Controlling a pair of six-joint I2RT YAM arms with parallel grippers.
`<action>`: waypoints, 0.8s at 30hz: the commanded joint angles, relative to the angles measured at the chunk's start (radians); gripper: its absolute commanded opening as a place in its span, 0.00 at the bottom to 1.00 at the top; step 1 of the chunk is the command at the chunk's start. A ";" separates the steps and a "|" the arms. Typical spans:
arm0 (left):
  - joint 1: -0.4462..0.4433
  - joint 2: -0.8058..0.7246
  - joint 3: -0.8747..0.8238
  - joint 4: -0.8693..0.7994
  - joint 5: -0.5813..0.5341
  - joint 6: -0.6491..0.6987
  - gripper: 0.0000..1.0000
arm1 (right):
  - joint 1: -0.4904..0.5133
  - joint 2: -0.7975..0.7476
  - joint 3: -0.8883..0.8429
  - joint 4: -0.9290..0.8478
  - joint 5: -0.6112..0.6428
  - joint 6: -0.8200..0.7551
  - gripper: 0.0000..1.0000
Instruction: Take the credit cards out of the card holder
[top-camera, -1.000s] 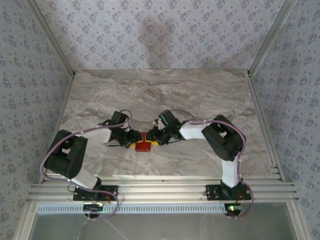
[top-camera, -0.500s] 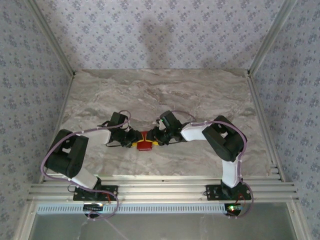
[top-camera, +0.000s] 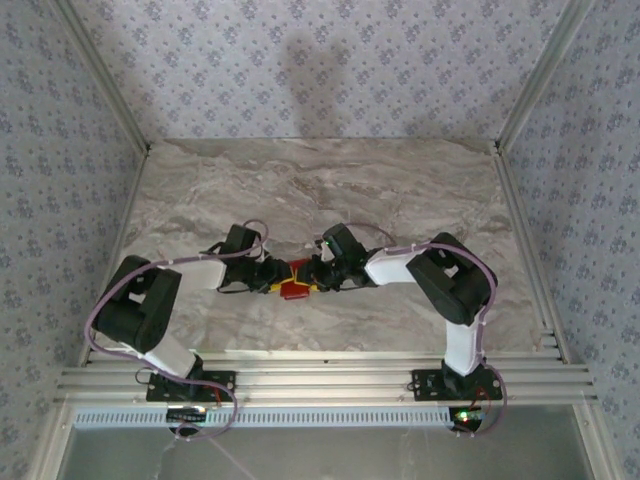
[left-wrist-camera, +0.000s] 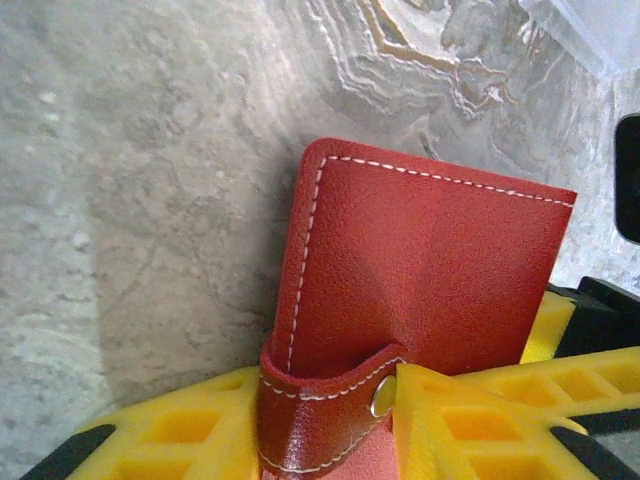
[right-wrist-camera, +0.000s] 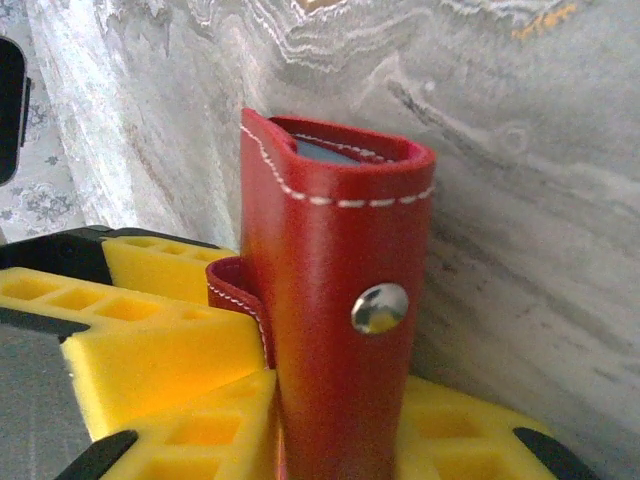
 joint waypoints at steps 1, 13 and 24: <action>-0.014 -0.073 0.061 -0.141 -0.054 0.082 0.40 | -0.006 -0.058 -0.019 -0.004 0.025 -0.007 0.23; -0.089 -0.229 0.233 -0.418 -0.220 0.438 0.51 | -0.109 -0.203 -0.009 -0.249 -0.111 -0.255 0.16; -0.318 -0.362 0.172 -0.238 -0.262 0.914 0.50 | -0.249 -0.401 0.049 -0.721 -0.311 -0.627 0.13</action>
